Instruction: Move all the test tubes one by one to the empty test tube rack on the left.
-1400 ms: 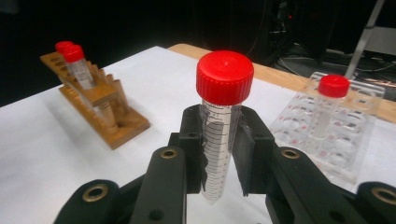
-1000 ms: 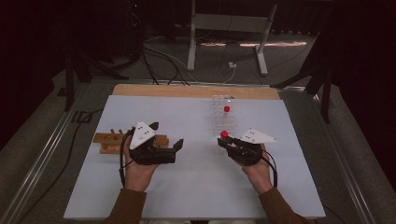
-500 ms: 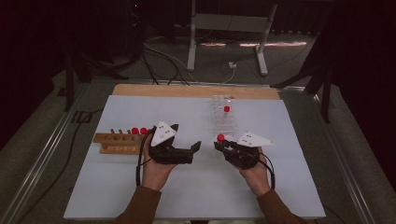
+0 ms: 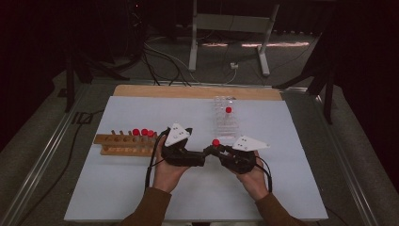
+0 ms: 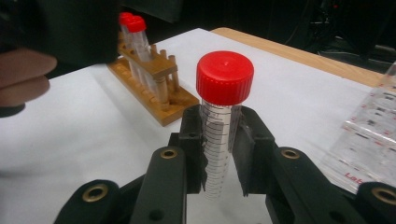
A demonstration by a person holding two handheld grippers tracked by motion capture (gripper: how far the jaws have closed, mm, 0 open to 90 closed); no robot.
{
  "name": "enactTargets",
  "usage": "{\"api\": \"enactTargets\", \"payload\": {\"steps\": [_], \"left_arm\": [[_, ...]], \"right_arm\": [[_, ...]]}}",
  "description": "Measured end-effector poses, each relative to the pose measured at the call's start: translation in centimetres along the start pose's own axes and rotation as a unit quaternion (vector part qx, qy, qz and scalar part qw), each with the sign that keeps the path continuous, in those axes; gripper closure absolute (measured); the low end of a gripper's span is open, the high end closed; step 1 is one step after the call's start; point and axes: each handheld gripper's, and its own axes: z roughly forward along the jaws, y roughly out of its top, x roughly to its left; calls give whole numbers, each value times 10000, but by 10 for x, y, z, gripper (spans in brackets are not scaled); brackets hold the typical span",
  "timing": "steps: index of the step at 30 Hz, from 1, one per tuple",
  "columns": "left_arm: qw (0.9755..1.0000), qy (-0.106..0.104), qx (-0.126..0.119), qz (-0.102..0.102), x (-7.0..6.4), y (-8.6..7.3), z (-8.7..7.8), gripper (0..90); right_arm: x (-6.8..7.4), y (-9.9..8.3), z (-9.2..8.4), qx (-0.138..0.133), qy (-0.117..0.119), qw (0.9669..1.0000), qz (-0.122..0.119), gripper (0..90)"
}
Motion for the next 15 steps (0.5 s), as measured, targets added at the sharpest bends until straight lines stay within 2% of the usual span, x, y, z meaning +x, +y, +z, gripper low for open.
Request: {"api": "enactTargets", "payload": {"steps": [9,12,15], "left_arm": [[9999,-57,125,23,-8,-1,13,190],[9998,-75,179,104,-10,-2,16,317],[9994,-191,267,135,-11,-3,18,470]], "right_arm": [[9,1,4,32,132,9999,-72,744],[10,1,4,37,167,9998,-71,744],[11,2,4,31,207,9998,-68,744]]}}
